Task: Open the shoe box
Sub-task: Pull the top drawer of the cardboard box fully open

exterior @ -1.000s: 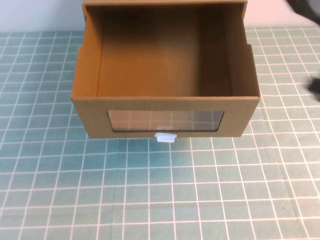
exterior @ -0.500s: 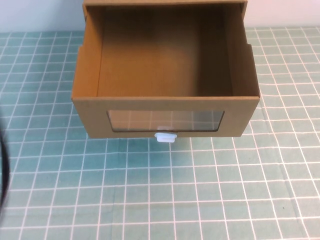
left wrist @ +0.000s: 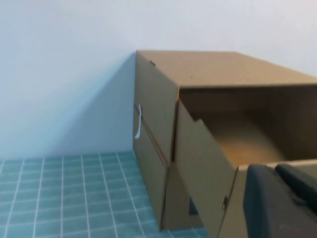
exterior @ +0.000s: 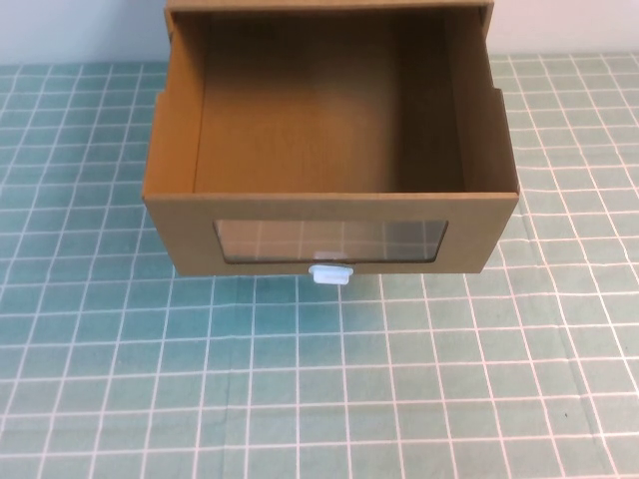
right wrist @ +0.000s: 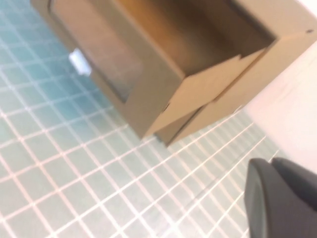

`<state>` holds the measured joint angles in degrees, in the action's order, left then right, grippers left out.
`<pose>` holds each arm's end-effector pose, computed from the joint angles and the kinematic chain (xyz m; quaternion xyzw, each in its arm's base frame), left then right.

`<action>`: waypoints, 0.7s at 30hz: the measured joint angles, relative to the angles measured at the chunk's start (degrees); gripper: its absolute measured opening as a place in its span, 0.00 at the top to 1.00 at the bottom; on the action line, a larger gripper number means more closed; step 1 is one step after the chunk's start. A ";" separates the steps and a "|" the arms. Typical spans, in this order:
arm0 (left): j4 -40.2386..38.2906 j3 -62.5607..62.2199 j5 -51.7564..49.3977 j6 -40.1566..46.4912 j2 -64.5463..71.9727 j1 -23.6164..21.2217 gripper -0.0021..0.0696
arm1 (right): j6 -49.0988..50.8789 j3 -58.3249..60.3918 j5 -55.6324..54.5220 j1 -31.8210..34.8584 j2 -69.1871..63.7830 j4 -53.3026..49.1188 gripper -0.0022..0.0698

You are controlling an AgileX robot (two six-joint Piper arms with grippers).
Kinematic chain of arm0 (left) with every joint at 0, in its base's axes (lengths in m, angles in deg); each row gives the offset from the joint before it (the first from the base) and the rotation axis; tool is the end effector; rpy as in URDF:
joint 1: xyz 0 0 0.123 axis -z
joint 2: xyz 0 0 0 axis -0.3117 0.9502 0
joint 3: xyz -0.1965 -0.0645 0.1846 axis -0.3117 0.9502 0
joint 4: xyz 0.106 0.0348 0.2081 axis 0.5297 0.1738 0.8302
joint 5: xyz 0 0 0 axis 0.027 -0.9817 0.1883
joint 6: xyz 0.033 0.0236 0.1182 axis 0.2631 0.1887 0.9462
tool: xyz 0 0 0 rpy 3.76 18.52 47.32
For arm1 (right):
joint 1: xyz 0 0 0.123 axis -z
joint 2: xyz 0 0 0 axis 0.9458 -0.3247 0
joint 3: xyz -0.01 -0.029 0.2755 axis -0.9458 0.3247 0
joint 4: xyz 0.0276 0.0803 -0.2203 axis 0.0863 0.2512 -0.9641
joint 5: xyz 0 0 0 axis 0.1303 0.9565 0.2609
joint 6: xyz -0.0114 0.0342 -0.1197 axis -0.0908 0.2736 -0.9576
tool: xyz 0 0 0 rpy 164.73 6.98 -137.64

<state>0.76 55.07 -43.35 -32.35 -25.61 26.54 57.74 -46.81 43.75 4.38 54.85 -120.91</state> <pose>0.0535 -0.0263 0.3291 0.0860 0.6937 -0.1204 0.7049 0.0837 0.0242 0.3504 -0.4165 0.6795 0.0124 0.6038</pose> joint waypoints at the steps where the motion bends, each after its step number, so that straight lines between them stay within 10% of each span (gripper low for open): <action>1: 0.00 0.81 0.00 0.00 -0.41 0.00 0.98 | 0.00 0.83 -0.12 0.00 0.00 0.00 0.99; 21: 6.50 17.07 7.36 0.00 -1.91 -0.04 0.98 | 0.00 6.29 -0.56 0.00 0.00 4.38 0.99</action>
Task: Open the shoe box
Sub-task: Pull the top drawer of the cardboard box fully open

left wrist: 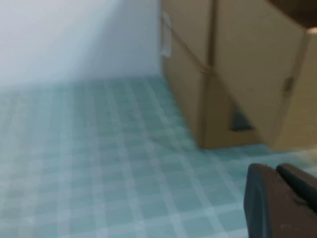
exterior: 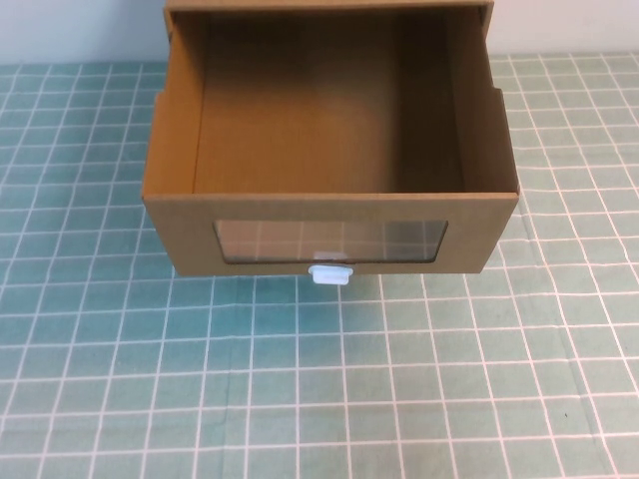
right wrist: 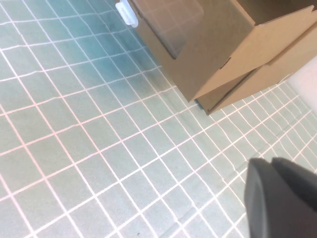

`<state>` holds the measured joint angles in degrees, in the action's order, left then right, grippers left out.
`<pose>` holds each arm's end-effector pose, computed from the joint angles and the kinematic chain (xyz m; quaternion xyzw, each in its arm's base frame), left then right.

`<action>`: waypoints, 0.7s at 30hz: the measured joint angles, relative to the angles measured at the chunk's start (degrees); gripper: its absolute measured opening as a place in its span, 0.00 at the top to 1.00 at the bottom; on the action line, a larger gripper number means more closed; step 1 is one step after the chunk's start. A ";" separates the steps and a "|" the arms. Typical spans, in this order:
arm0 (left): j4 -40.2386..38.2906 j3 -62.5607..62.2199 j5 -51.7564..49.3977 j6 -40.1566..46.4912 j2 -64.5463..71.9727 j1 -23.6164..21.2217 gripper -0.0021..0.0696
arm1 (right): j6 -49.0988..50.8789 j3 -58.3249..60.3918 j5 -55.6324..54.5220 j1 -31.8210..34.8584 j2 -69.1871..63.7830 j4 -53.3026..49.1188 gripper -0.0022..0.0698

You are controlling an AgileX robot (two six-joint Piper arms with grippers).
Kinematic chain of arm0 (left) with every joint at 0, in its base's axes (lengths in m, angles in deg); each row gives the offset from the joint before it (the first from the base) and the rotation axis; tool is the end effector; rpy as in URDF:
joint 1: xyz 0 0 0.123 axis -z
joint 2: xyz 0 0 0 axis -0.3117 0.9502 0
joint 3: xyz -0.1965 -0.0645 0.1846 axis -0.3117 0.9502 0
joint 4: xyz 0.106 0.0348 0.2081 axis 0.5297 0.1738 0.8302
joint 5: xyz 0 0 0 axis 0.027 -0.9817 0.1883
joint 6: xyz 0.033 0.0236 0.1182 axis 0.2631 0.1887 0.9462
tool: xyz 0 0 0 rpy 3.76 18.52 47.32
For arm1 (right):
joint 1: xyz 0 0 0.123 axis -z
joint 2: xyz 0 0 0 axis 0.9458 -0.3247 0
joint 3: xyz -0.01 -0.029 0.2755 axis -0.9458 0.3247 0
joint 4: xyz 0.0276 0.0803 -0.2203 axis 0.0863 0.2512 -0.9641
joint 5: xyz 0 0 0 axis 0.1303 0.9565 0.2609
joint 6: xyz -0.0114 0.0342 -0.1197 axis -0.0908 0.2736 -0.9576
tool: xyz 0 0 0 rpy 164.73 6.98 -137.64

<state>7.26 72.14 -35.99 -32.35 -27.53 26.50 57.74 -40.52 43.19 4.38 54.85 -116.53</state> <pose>0.0783 -0.0205 0.2449 0.0941 0.7447 -0.0606 0.6579 0.0822 0.0368 0.3134 -0.4477 0.7018 0.0220 0.5537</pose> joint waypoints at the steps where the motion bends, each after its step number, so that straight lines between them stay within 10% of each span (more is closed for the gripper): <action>1: 2.16 1.68 2.56 0.00 -1.14 0.00 0.98 | 0.00 0.00 0.00 0.00 0.00 0.00 0.99; 8: 7.52 13.21 14.77 -1.64 -6.48 0.00 0.98 | 0.00 0.00 0.00 0.00 0.00 0.04 0.99; 21: 8.02 14.26 -2.83 -2.15 -6.68 -0.09 0.98 | 0.00 0.00 0.00 0.00 0.00 0.26 0.99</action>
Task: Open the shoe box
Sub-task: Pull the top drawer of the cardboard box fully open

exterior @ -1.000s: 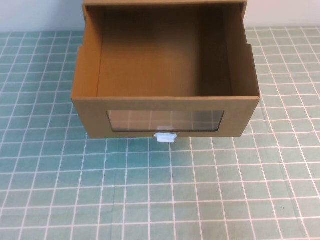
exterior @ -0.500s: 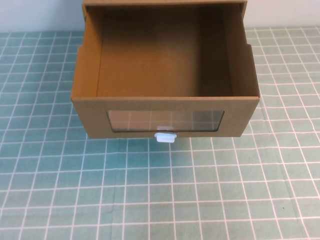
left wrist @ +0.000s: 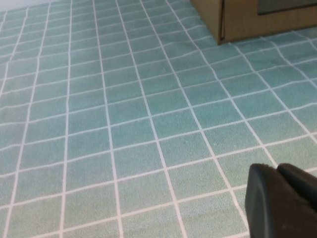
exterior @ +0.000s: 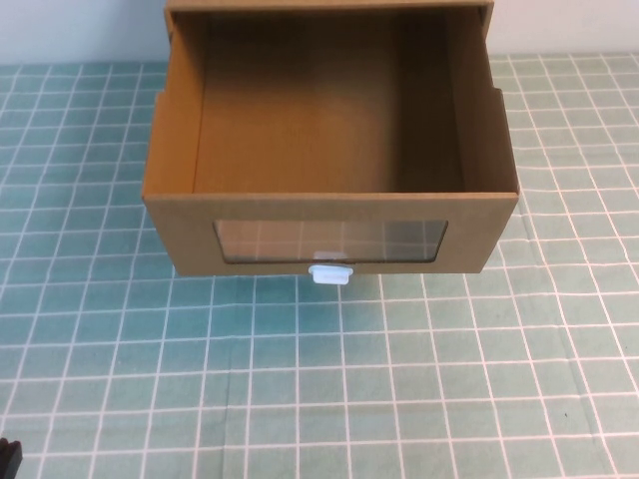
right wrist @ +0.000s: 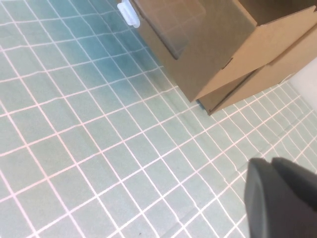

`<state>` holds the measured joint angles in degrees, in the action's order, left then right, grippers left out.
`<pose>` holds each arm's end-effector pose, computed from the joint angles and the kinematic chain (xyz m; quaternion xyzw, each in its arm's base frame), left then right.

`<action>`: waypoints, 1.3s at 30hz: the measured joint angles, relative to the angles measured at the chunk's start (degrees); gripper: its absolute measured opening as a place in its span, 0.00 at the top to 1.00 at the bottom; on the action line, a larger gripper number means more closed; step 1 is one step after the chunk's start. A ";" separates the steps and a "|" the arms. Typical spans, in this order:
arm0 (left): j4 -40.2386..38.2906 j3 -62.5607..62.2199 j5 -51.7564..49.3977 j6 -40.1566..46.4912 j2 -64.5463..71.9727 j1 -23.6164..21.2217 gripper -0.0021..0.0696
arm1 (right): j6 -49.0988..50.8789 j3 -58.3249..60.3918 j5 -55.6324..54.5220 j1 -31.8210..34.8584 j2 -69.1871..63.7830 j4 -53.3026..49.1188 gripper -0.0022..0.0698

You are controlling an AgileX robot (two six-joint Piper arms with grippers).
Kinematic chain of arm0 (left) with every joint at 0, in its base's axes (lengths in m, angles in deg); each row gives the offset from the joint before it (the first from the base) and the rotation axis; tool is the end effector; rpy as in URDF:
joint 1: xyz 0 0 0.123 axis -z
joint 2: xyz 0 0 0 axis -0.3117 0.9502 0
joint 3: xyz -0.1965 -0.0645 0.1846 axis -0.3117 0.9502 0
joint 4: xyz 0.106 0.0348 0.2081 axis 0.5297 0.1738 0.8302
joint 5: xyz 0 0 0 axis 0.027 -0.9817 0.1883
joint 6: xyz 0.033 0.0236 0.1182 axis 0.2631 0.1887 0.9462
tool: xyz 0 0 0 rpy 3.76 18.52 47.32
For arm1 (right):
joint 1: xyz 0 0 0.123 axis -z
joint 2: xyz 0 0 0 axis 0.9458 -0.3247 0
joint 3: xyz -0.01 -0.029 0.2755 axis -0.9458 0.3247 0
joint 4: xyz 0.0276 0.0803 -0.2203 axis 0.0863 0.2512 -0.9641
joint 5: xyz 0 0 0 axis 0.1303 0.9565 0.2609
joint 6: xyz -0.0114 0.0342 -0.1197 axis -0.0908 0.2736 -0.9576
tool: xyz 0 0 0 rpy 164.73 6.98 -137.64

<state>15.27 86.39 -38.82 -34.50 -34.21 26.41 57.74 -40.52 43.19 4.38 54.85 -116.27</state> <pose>0.0754 -0.0146 0.1600 0.1227 0.8000 -0.0133 0.5872 0.0819 0.0371 0.3131 -0.4478 0.7025 0.0239 0.5526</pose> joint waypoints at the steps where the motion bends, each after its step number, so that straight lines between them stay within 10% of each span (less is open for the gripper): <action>1: 0.00 0.00 -0.11 0.00 -0.03 0.00 0.98 | 0.00 0.00 0.00 0.00 0.00 0.00 0.99; 16: 0.22 0.00 -0.18 0.00 -0.13 0.00 0.98 | 0.00 0.09 -0.79 1.92 0.92 0.49 0.99; 29: 0.22 0.00 -0.18 0.00 -0.16 0.00 0.98 | 3.02 0.09 -10.50 43.72 8.45 24.98 0.99; 39: 0.22 0.00 -0.18 0.00 -0.16 0.00 0.98 | 3.24 2.45 -18.31 52.33 8.34 37.67 0.99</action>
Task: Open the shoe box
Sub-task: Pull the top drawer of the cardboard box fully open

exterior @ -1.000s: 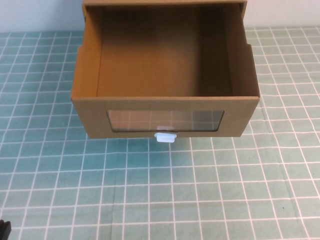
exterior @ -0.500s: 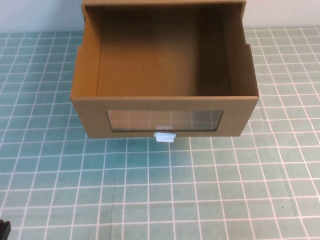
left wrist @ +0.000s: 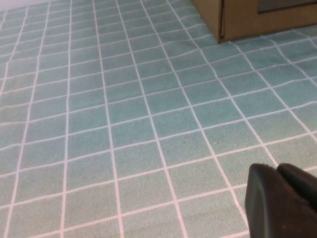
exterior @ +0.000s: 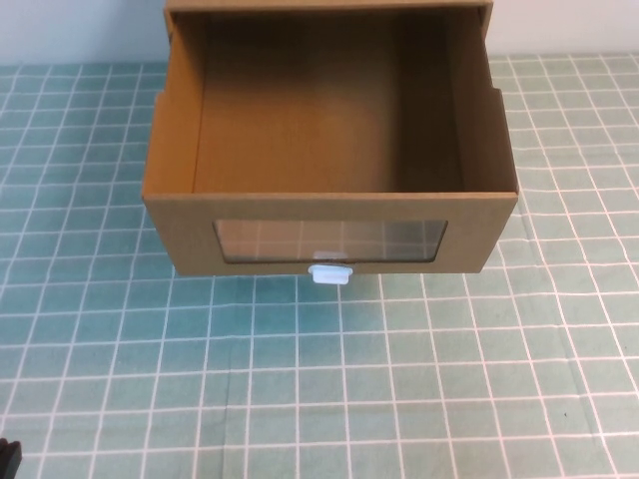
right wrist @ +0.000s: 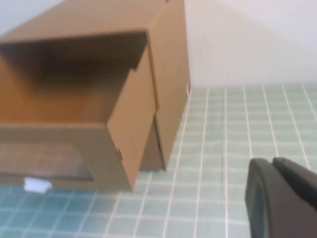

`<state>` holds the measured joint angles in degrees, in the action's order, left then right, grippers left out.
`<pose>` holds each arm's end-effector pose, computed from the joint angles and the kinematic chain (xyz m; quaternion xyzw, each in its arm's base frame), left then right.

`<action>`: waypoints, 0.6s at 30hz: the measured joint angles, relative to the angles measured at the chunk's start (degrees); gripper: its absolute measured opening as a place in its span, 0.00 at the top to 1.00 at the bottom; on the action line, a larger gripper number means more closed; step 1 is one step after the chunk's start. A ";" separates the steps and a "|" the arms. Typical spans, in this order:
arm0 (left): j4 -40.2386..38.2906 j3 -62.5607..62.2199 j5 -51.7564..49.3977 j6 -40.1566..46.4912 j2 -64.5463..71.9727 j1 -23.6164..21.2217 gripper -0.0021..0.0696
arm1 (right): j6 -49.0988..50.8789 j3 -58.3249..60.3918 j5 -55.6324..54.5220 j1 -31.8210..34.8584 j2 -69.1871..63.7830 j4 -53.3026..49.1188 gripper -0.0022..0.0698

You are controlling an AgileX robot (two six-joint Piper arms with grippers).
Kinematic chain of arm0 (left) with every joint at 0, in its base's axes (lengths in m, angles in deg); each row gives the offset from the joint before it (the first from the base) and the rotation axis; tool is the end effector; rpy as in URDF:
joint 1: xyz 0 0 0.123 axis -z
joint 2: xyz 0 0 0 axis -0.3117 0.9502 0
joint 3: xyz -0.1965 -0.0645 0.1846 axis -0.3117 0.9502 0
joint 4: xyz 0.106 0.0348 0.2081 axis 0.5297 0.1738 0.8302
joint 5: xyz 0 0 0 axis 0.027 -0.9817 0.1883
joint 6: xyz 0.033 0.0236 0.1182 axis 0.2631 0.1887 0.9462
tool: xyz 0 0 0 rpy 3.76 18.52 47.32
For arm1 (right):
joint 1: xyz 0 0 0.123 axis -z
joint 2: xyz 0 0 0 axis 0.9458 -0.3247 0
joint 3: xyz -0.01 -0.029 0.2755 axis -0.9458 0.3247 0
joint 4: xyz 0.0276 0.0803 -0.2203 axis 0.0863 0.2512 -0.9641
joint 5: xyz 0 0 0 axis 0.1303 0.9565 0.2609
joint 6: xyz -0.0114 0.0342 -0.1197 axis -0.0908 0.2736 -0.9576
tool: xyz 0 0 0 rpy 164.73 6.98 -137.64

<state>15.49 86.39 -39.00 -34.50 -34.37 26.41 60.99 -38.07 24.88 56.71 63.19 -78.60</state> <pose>0.0752 -0.0144 0.1598 0.1239 0.8000 -0.0117 0.5870 0.0612 0.0164 0.3277 -0.0214 0.7571 0.1477 0.6361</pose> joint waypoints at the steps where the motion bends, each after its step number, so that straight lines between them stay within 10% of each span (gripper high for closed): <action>1: 0.00 0.00 0.00 0.00 0.00 0.00 0.98 | 0.00 1.40 -0.59 0.00 0.21 0.00 0.99; 18: 0.00 0.00 -0.24 0.00 0.00 0.00 0.98 | 0.00 35.43 -14.54 11.98 12.88 -0.03 0.99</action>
<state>15.49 86.39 -39.23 -34.50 -34.37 26.41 60.99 -2.64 10.34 68.69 76.07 -78.63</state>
